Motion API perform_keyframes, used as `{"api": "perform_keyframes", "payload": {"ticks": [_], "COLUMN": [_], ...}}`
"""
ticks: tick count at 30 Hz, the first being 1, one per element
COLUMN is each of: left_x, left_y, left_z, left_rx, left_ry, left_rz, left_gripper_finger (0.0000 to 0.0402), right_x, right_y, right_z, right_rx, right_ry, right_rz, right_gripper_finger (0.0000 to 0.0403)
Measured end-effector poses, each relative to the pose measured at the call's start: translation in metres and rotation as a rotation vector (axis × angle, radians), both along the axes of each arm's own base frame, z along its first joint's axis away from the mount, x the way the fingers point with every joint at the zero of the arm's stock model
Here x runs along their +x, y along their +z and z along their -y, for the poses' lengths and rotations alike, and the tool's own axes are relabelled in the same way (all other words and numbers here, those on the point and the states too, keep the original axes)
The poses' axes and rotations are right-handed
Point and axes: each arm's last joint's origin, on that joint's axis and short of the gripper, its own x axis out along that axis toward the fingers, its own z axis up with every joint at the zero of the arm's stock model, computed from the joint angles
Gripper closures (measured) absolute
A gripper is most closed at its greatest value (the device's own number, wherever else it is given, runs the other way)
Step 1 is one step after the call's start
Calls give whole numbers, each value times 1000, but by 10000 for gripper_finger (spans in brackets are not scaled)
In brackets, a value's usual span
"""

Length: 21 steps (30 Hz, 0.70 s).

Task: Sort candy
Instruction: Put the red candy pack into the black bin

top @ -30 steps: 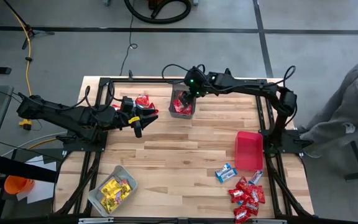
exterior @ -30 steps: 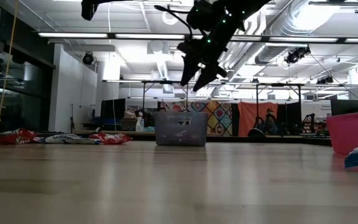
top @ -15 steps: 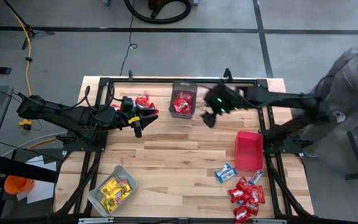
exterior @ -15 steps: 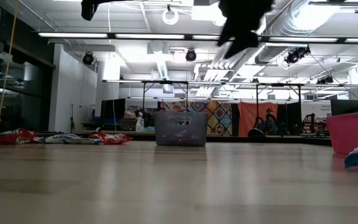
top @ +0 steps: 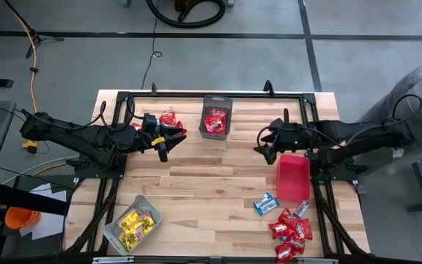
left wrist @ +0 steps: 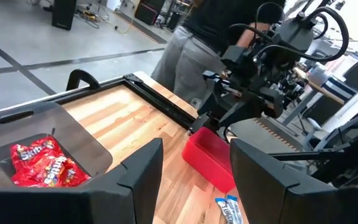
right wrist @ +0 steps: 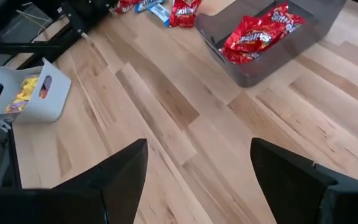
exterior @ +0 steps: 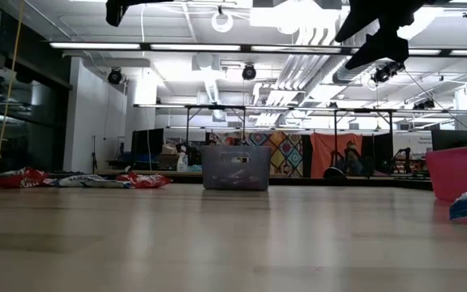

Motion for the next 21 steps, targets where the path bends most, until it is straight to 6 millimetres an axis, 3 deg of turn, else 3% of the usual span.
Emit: {"api": "perform_keyframes", "payload": {"ticks": [12,18,21], "left_x": [-1,-5,-2], "left_y": [1,24,10], "left_z": [-5,-42,-73], "left_rx": [11,28,-30], "left_ry": [76,261,347], "left_rz": [-6,-221,-471], "left_gripper_finger": [229,229,229], "right_x": [1,1,1], "right_y": [0,0,1], "right_z": [0,0,0], "right_rx": [0,1,15], "right_ry": [0,0,-13], "right_rz": [5,6,10], "right_gripper_finger": [124,124,124]}}
